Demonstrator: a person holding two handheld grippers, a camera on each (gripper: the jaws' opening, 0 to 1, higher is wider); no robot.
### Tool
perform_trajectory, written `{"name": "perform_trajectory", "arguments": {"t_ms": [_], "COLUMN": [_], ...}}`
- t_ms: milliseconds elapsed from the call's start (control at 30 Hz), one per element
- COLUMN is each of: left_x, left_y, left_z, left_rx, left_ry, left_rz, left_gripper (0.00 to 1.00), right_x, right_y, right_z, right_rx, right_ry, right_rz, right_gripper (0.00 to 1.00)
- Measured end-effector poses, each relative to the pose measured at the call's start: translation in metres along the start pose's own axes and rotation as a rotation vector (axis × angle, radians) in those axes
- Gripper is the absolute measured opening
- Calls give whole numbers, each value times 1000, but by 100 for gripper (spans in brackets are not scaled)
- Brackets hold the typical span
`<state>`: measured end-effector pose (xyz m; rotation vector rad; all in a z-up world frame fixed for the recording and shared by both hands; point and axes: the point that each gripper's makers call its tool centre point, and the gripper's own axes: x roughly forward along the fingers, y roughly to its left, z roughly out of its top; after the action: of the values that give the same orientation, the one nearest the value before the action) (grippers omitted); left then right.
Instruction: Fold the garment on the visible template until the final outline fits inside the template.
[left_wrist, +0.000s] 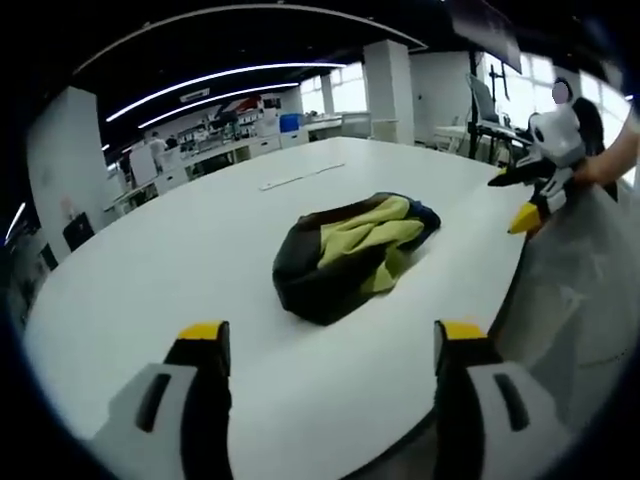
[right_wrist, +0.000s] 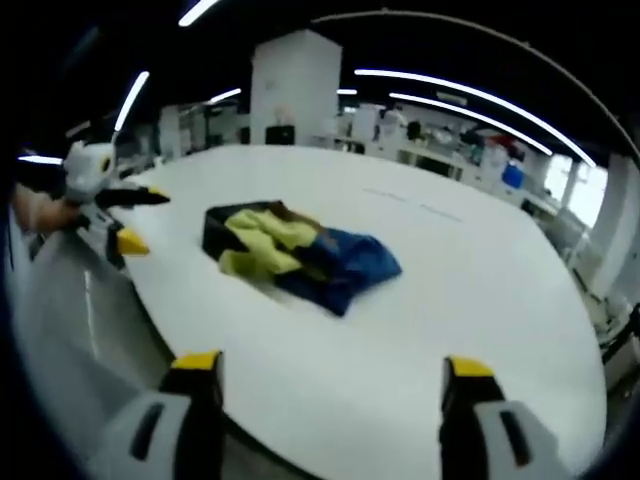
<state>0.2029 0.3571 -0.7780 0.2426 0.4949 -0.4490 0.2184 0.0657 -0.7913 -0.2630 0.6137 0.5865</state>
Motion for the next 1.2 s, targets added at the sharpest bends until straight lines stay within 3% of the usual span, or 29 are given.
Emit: {"name": "perform_trajectory", "arguments": {"t_ms": [733, 1200], "left_x": [1, -1], "left_y": [4, 11], "left_z": [-4, -1], "left_rx": [4, -4], "left_ry": [25, -4], "left_rz": [15, 43], "left_gripper": [78, 80], "right_x": [0, -1], "right_y": [-6, -5], "right_z": [5, 7], "right_rx": [39, 39], "right_ry": [-33, -42], "right_rz": [-16, -15], "right_gripper": [89, 91]}}
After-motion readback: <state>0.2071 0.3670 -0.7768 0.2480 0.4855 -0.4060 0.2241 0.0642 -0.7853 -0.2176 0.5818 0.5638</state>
